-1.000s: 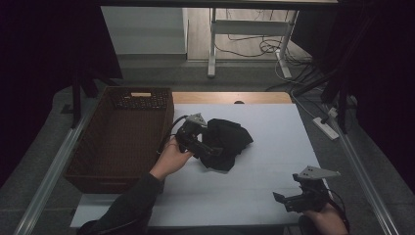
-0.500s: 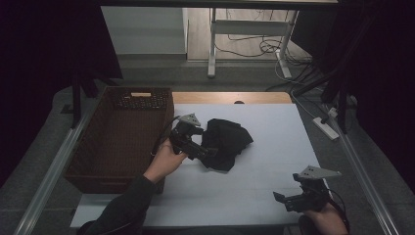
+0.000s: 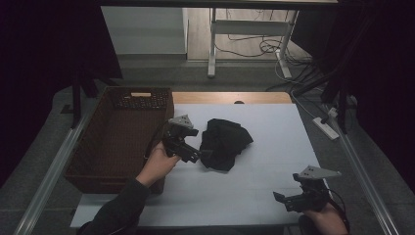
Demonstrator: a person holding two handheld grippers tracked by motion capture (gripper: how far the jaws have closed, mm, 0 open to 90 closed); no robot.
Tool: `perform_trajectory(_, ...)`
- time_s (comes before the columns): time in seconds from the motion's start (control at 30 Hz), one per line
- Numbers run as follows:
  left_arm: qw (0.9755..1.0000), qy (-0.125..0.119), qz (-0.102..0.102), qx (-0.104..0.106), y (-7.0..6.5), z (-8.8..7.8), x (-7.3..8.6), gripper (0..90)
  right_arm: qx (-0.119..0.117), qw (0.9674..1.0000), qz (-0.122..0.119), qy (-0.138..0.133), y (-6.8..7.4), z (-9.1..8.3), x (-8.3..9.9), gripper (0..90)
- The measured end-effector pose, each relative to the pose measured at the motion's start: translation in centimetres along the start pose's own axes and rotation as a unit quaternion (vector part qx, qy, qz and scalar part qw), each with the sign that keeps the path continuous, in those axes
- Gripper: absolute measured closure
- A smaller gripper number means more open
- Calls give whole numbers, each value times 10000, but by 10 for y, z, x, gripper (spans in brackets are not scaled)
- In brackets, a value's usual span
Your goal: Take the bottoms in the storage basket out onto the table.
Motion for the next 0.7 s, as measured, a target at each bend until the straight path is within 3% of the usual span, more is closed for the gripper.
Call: perform_trajectory(0.7,9997,-93,-22,-222,-4,-31,11,0,10,10000,-33,14,0,0,0,3)
Point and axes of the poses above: each handheld gripper's, and its own axes: z roughly forward along the jaws, x roughly out of its underside, y roughly to its left, the point moved 9 cm from there along z, roughly forward along the jaws, and after that the axes turned 10 degrees about -y, right-handed, at the moved point
